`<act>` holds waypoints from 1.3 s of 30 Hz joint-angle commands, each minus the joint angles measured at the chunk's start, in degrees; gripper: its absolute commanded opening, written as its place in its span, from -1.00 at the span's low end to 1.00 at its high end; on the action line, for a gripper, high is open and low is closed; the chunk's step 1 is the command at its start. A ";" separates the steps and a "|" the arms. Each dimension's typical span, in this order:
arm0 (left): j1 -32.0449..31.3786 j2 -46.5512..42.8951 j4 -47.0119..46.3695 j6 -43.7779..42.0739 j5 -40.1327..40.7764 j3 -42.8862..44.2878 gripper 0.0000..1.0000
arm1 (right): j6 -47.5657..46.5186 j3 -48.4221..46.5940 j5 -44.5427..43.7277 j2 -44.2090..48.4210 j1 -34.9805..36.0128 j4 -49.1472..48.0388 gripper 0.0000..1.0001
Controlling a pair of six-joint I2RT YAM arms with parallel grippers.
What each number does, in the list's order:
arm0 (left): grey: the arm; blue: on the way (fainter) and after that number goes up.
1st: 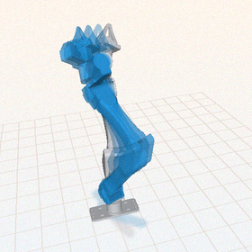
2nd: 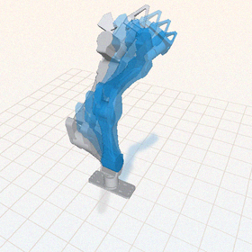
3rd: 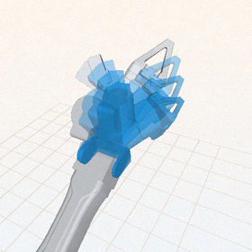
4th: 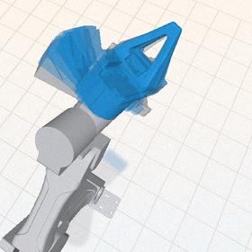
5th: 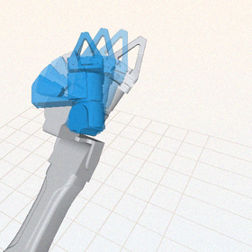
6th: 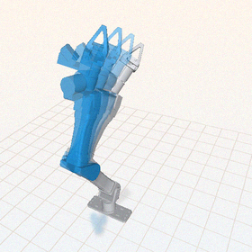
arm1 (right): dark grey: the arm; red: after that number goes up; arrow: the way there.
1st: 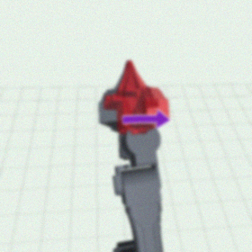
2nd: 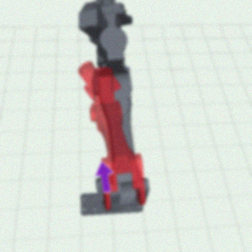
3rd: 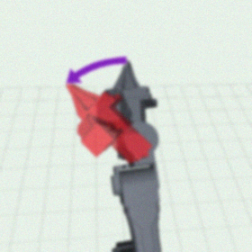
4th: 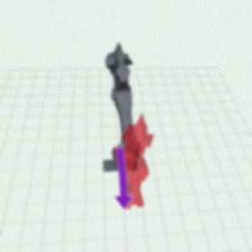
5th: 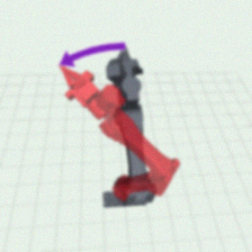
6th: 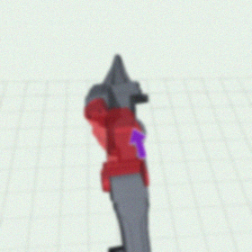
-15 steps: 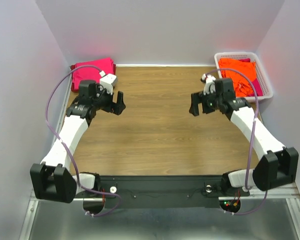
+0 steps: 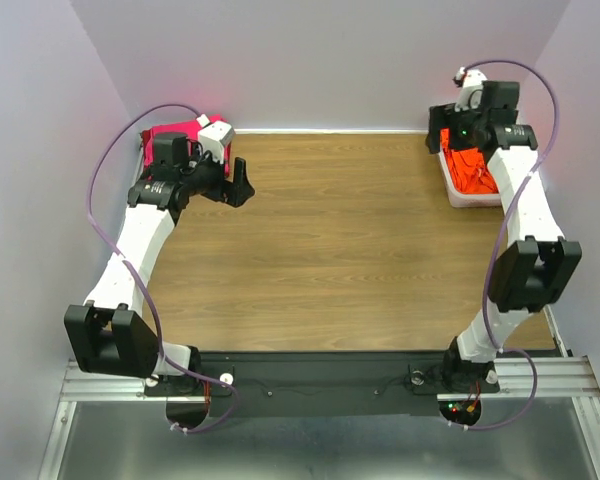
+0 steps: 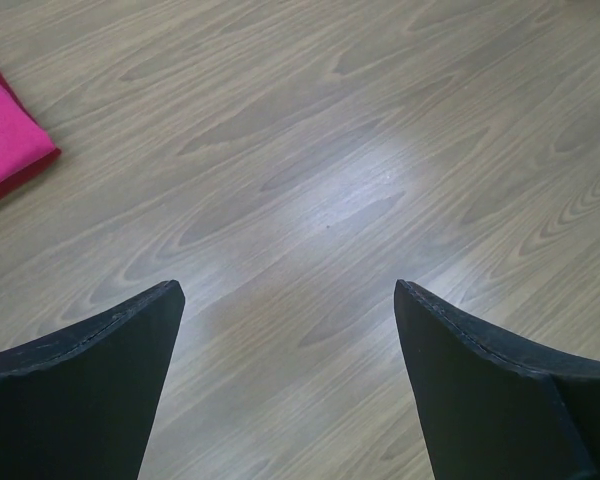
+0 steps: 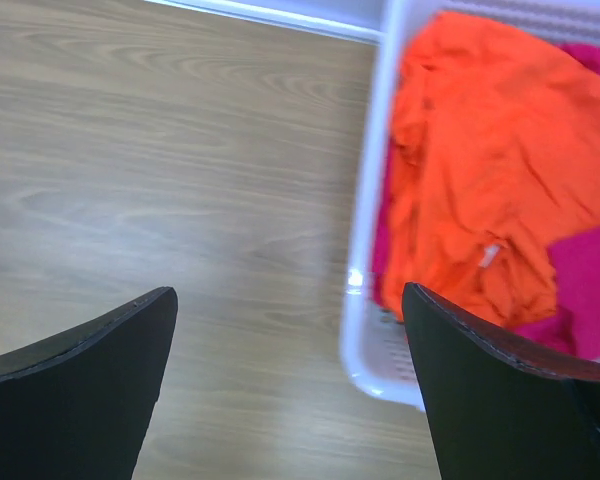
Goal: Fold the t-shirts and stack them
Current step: Grab the tshirt from the pile
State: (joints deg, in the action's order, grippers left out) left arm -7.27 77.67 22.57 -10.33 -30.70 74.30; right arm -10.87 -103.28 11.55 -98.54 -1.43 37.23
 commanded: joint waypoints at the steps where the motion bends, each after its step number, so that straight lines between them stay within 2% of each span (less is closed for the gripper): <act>1: 0.41 0.46 0.20 0.66 -3.31 2.60 0.97 | -1.26 -7.61 1.37 -5.77 -5.94 1.35 1.00; 6: 0.67 1.17 -0.33 0.84 -3.93 2.69 0.97 | 1.12 -13.86 4.44 -15.16 -11.56 1.35 1.00; 9: 0.85 1.26 -0.42 0.84 -4.63 2.08 0.97 | 1.12 -17.29 3.83 -18.87 -12.45 1.35 0.96; 13: 1.20 1.17 -1.12 0.92 -4.90 1.28 0.98 | 1.55 -22.30 -0.81 -26.59 -12.72 1.26 0.86; 20: 2.08 3.10 -0.16 0.57 -5.16 1.55 0.97 | 1.91 -30.91 -0.21 -37.40 -12.72 1.00 0.75; 28: 2.78 4.07 1.16 0.31 -5.60 1.46 0.97 | 1.38 -34.53 -1.26 -43.48 -12.72 -0.58 0.53; 31: 2.70 4.51 1.60 0.22 -5.69 1.81 0.97 | 1.64 -34.79 -2.41 -44.54 -12.72 -1.20 0.34; 34: 2.70 5.21 2.04 0.13 -5.86 2.42 0.97 | 1.29 -35.23 -3.11 -44.72 -12.72 -1.72 0.05; 35: 2.70 5.21 2.30 0.13 -5.86 2.69 0.97 | 1.21 -35.40 -3.37 -44.28 -12.72 -1.73 -0.25; 37: 2.70 5.39 2.66 0.22 -6.04 3.39 0.97 | 1.21 -35.41 -3.38 -42.97 -12.72 -1.73 -0.55; 38: 2.70 5.39 2.66 0.22 -6.21 3.57 0.97 | 1.21 -35.15 -3.29 -41.13 -12.72 -1.81 -0.76; 39: 2.70 5.13 2.66 0.13 -6.13 3.74 0.97 | 1.29 -34.97 -3.29 -39.90 -12.81 -1.81 -0.86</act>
State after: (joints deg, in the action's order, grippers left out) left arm -4.75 83.20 24.88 -9.96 -35.22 74.91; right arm -9.52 -135.76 8.99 -143.06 -14.22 38.30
